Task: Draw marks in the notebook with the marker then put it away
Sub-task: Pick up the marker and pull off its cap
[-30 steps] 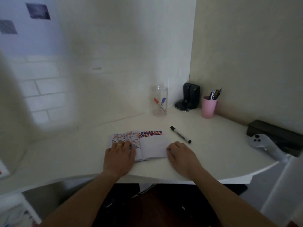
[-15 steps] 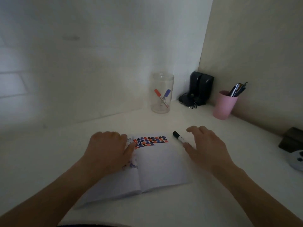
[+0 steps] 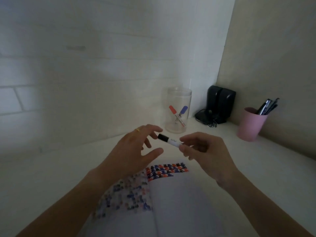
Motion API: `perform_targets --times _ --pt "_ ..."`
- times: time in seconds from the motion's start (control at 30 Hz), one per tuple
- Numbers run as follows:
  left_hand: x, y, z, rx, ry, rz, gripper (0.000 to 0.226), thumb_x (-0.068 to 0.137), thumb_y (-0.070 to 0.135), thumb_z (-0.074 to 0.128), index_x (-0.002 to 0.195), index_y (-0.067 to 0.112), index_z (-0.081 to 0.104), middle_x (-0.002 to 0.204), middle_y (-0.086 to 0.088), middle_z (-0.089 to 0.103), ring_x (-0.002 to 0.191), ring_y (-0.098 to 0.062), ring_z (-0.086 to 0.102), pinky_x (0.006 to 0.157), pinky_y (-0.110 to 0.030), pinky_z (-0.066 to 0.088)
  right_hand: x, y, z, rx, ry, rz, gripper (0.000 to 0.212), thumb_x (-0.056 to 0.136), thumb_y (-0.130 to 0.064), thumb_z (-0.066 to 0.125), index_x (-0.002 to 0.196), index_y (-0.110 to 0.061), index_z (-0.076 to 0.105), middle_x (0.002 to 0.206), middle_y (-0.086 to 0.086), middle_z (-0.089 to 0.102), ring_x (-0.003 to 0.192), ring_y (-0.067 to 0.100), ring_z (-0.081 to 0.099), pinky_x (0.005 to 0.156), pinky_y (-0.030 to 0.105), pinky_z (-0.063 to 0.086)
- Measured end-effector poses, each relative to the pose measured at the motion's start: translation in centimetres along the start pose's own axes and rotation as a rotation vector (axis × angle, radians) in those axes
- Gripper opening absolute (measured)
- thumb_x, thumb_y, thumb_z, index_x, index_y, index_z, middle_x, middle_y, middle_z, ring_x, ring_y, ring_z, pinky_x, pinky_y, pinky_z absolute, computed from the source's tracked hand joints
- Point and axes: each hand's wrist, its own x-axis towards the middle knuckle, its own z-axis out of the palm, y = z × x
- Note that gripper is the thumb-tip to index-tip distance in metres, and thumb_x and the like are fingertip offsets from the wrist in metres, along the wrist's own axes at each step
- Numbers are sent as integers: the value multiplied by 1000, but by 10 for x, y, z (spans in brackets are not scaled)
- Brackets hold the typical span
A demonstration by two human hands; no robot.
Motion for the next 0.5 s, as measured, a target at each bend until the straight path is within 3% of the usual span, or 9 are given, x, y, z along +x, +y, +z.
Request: perform_targets --times 0.1,0.2,0.33,0.4,0.5 --pt "-9 -4 7 -51 72 65 33 88 36 69 119 32 61 101 18 65 78 -3 63 68 -17 53 -9 9 3 206 7 122 14 72 -19 87 84 -19 81 79 3 80 72 17 74 74 32 59" --pt "-14 -6 15 14 2 89 26 88 41 65 111 30 66 94 16 58 72 -4 59 66 -11 47 -15 14 2 294 -28 170 16 68 -19 88 82 -16 82 82 6 80 78 25 76 75 35 61" --pt "-17 -2 16 109 -47 165 23 95 44 50 101 25 62 88 14 53 68 -8 53 59 -12 40 -22 12 12 619 -14 207 33 60 -27 83 89 -10 83 94 7 82 87 22 76 81 29 60" --pt "-19 4 14 145 -68 199 22 99 42 45 101 25 58 89 14 52 68 -8 53 59 -15 41 -24 11 23 675 1 203 32 66 -26 79 92 -7 82 92 5 82 79 18 75 75 25 61" --pt "-22 15 14 167 -111 254 22 101 39 39 99 23 53 88 9 53 66 -11 52 59 -26 45 -29 8 39 601 -40 129 34 76 -28 72 95 -1 79 67 8 73 58 17 64 53 24 53"
